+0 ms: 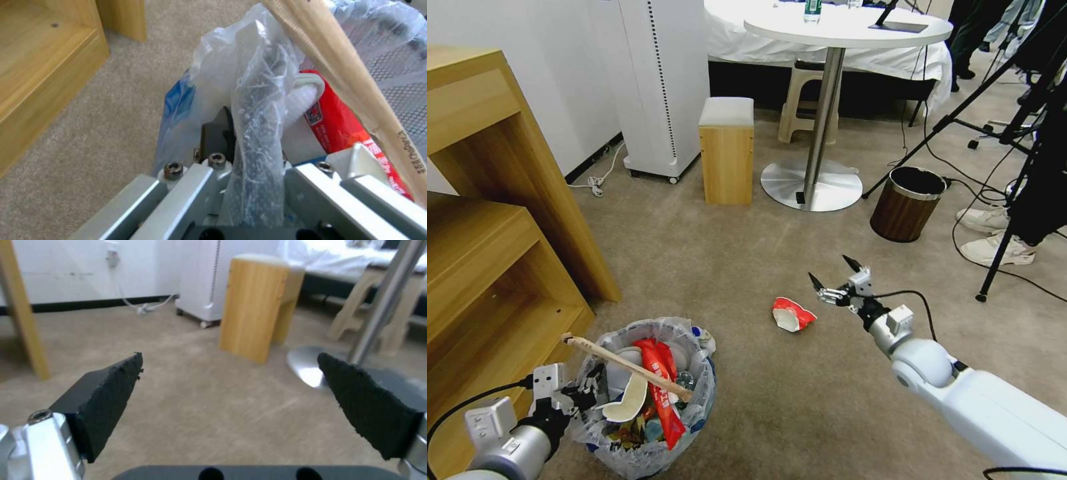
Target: Pick up the trash bin and place the garbage on the floor into it.
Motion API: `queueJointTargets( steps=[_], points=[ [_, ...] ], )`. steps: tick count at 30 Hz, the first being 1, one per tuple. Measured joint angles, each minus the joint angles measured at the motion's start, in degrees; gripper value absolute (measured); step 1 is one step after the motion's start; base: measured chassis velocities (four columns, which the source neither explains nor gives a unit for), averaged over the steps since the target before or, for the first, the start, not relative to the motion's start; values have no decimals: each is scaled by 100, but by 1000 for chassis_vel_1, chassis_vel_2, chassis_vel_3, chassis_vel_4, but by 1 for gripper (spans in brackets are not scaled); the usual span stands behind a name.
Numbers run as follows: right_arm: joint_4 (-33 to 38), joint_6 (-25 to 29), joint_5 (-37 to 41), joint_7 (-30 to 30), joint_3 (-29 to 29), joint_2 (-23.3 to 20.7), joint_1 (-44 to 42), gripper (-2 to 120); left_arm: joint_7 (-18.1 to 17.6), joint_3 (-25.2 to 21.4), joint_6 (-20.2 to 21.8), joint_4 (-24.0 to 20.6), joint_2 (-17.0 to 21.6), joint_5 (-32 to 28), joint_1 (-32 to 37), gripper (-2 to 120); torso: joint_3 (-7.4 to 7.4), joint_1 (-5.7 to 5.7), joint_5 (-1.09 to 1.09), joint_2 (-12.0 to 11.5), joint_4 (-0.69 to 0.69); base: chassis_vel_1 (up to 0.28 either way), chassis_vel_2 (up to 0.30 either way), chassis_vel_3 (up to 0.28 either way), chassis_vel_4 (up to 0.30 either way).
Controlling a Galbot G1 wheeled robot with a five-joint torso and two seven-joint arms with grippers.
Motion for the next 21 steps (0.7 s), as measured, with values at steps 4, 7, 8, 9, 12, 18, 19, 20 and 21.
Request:
queueJointTargets(
  steps=[4, 7, 8, 9, 12, 18, 19, 20, 21],
  points=[
    [-219, -110, 480, -549, -92, 12, 166, 100, 6, 37, -1, 35, 82, -26, -37, 1, 0, -1, -1, 0, -6, 0, 0, 0, 0],
    [-470, -77, 811, -1074, -278, 135, 396, 100, 33, 22, 2, -3, 33, -23, 9, 1, 0, 0, 1, 0, -2, 0, 0, 0, 0],
    [-603, -2, 901, -1230, -424, 206, 510, 100, 39, 11, 2, -25, 2, -18, 35, 1, 0, 0, -1, 0, -1, 0, 0, 0, 0],
    [-603, -2, 901, -1230, -424, 206, 510, 100, 39, 11, 2, -25, 2, -18, 35, 1, 0, 0, -1, 0, -1, 0, 0, 0, 0],
    [-963, 116, 946, -1433, -763, 442, 792, 100, 52, -35, 2, -98, -89, 10, 100, 1, 0, 0, 1, 0, 1, 0, 0, 0, 0],
    [-1349, 103, 1140, -1655, -1130, 716, 1062, 100, 64, -57, 5, -149, -207, 69, 163, 1, 0, 0, 0, 0, 0, 0, 0, 0, 0],
    [-1471, 104, 1188, -1737, -1213, 792, 1109, 100, 72, -58, 5, -150, -230, 87, 174, 1, 0, 0, -1, 0, 0, 0, 0, 0, 0],
    [-1598, 113, 1216, -1815, -1296, 872, 1150, 100, 76, -58, 6, -150, -260, 107, 183, 1, 0, 0, -1, 0, 0, 0, 0, 0, 0],
    [-1598, 113, 1216, -1815, -1296, 872, 1150, 100, 76, -58, 6, -150, -260, 107, 183, 1, 0, 0, -1, 0, 0, 0, 0, 0, 0]
  ],
)
